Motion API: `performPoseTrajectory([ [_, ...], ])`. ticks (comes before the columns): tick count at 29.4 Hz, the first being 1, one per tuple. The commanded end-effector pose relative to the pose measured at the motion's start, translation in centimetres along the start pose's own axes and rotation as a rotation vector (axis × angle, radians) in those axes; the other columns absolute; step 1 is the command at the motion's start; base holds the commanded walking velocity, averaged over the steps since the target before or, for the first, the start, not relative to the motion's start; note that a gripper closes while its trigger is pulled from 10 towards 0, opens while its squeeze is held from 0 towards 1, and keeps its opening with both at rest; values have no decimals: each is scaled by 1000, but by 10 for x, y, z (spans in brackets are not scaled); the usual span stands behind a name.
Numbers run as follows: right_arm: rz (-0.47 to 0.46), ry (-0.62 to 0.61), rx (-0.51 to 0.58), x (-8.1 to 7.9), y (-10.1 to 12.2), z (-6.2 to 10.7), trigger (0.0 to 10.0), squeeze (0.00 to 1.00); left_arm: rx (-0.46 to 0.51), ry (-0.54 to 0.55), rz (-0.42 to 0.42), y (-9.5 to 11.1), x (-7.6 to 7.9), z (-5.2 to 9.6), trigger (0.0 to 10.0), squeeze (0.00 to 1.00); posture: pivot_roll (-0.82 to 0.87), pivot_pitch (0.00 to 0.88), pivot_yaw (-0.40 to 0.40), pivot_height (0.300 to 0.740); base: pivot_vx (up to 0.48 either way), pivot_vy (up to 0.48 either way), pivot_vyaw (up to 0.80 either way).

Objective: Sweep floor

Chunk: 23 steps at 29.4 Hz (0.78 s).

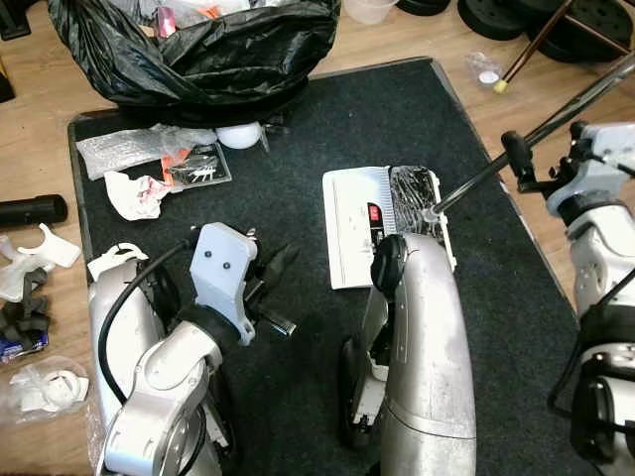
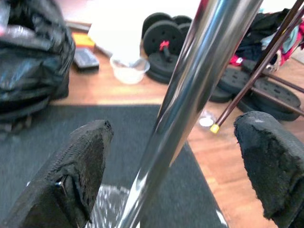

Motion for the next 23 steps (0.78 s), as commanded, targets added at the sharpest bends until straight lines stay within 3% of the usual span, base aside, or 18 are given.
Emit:
performPoseTrajectory([
  [1,-1,-17,-6,9,-2,4,10000,0,-17,18,7,-2,1,4,10000,0,-105,346,-135,330,0,0,0],
  [2,-8,-5,2,7,0,1,9608,0,-18,18,6,-2,1,4,10000,0,-104,345,-136,330,0,0,0],
  [3,-15,8,10,5,3,-1,5216,0,-18,17,6,-2,1,4,10000,0,-100,342,-139,330,0,0,0],
  [5,-15,8,10,5,3,-1,5216,0,-18,17,6,-2,1,4,10000,0,-100,342,-139,330,0,0,0],
  [6,-19,15,15,5,4,-3,3412,0,-18,17,6,-3,1,5,10000,0,-100,342,-139,330,0,0,0],
  [7,-19,15,15,5,4,-3,3412,0,-18,17,6,-3,1,5,10000,0,-100,342,-139,330,0,0,0],
  [8,-22,20,19,5,6,-5,0,0,-19,18,6,-3,2,5,10000,0,-99,340,-142,330,0,0,0],
  [23,-50,10,30,13,5,-1,0,0,-20,18,10,-3,3,6,10000,0,-101,331,-136,330,0,0,0],
])
Point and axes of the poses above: a point about 5 cm out from each wrist's last joint towards the gripper, its own z axis pointing back from the gripper into the wrist, its own y axis along the axis of the wrist's last joint, x = y × z, the point moved 5 cm from there along -z, pointing out of the wrist towards the gripper, and after that the axes turned 8 degrees about -z, right-handed, at the moved point
